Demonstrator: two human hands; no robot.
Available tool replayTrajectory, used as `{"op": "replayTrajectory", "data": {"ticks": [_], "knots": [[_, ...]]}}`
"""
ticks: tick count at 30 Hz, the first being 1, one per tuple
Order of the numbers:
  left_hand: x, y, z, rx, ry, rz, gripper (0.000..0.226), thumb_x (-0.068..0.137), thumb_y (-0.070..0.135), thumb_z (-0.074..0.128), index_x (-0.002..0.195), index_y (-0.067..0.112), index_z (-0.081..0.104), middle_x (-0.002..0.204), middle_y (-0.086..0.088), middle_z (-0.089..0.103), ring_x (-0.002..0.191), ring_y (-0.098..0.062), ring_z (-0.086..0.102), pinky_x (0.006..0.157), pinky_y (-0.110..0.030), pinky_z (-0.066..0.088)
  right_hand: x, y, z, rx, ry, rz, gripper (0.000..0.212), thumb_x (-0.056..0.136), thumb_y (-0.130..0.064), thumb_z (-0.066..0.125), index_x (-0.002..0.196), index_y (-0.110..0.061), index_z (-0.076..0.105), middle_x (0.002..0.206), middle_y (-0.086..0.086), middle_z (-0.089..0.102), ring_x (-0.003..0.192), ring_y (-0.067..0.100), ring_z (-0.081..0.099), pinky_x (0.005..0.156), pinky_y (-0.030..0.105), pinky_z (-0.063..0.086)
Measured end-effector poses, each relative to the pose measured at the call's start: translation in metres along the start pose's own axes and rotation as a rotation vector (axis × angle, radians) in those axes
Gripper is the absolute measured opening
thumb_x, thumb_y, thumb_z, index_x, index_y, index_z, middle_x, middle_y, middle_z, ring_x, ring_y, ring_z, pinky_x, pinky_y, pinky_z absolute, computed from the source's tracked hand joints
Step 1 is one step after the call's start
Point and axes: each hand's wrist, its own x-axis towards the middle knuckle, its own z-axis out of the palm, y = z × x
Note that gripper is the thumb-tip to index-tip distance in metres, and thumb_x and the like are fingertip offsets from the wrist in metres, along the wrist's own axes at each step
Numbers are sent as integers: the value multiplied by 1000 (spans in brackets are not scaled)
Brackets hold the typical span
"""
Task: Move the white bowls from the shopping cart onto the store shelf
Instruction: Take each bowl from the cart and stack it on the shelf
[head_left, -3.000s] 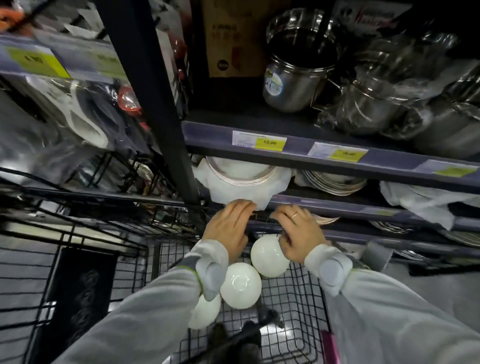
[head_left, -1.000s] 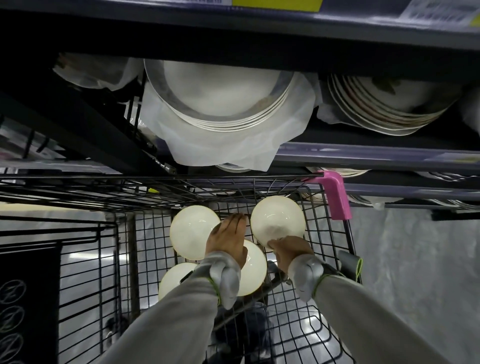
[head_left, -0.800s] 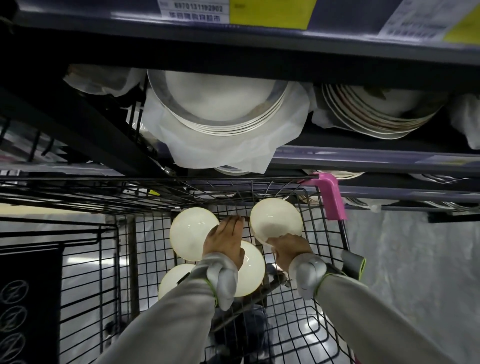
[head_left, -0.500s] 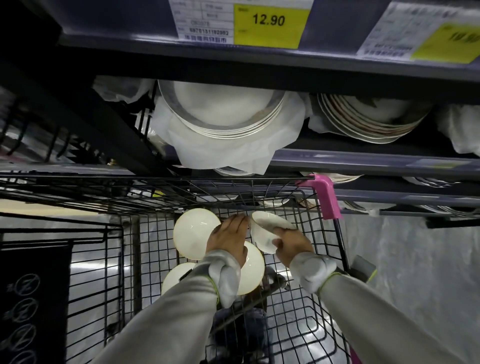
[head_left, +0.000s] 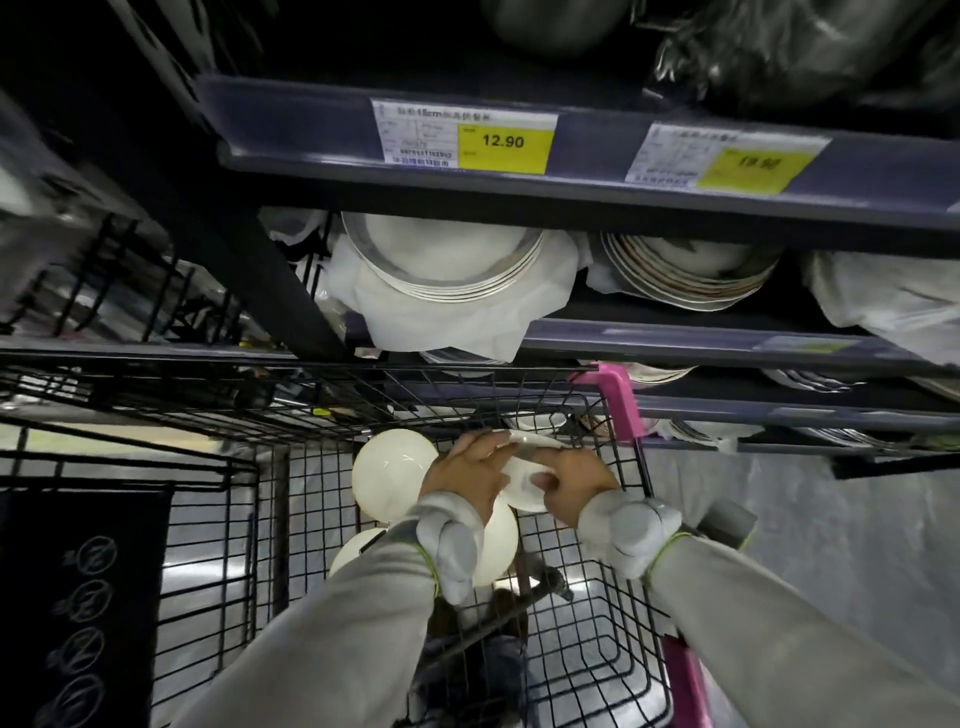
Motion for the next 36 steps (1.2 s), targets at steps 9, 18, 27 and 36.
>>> {"op": "replayTrajectory", "data": {"ticks": [9, 18, 27, 36], "knots": [[-11, 24, -53, -74, 39, 36, 38, 98, 23, 39, 134, 18, 46, 142, 2, 45, 141, -13, 20, 112, -24, 25, -30, -26, -48, -31, 56, -93, 38, 88, -23, 50, 126, -32, 50, 121, 9, 64, 111, 29, 57, 92, 32, 47], [-37, 52, -112, -264, 55, -71, 32, 95, 28, 48, 117, 8, 59, 121, -14, 60, 115, -27, 52, 90, -25, 37, -66, -53, -93, 91, 131, -201, 21, 82, -14, 58, 99, -25, 65, 82, 3, 63, 79, 23, 58, 70, 24, 43], [-58, 75, -158, -298, 261, -44, 24, 92, 28, 53, 101, 9, 64, 102, -13, 66, 97, -27, 57, 75, -23, 36, -101, -74, -145, 69, 195, -296, 10, 84, -23, 58, 90, -18, 65, 79, -3, 59, 79, 16, 50, 68, 25, 38], [-81, 93, -209, -412, 429, 97, 14, 88, 17, 59, 74, 15, 58, 73, -2, 52, 74, -19, 45, 64, -21, 27, -140, -93, -201, 78, 239, -360, 13, 77, -30, 69, 84, -23, 61, 76, -6, 56, 76, 14, 50, 68, 26, 37]]}}
